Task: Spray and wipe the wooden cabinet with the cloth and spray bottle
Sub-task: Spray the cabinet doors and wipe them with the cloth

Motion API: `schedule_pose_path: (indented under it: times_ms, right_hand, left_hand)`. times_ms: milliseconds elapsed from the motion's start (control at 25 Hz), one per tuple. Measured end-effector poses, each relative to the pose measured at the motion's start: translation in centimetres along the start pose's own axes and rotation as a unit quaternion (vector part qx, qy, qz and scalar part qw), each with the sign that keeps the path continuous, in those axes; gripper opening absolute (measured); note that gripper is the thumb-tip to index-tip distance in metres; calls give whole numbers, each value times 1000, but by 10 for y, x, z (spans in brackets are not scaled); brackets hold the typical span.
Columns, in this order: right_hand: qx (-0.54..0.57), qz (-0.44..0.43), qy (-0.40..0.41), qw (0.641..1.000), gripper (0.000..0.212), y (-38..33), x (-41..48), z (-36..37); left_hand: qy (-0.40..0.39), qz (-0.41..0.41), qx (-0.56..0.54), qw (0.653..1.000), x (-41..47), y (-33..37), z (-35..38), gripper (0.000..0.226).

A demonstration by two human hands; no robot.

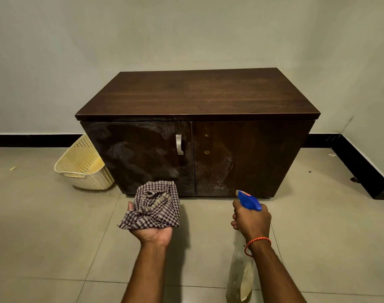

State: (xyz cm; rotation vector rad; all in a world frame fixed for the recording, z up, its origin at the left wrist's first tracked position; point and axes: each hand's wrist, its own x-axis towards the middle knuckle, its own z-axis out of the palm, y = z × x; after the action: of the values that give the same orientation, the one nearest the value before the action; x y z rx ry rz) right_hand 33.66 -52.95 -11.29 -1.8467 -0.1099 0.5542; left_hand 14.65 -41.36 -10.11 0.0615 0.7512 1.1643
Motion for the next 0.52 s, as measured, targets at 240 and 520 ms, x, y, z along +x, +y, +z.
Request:
schedule_pose_path:
  times_ms: [240,520]
  right_hand:
    - [15,-23,-13,1000,21,4,2,-6]
    - [64,-124,-9,990,17,-15,4,-15]
  left_hand:
    - [-61,69,-7,996,-11,-21,7,81]
    - [-116,194,365,903,-4,-45,100,108]
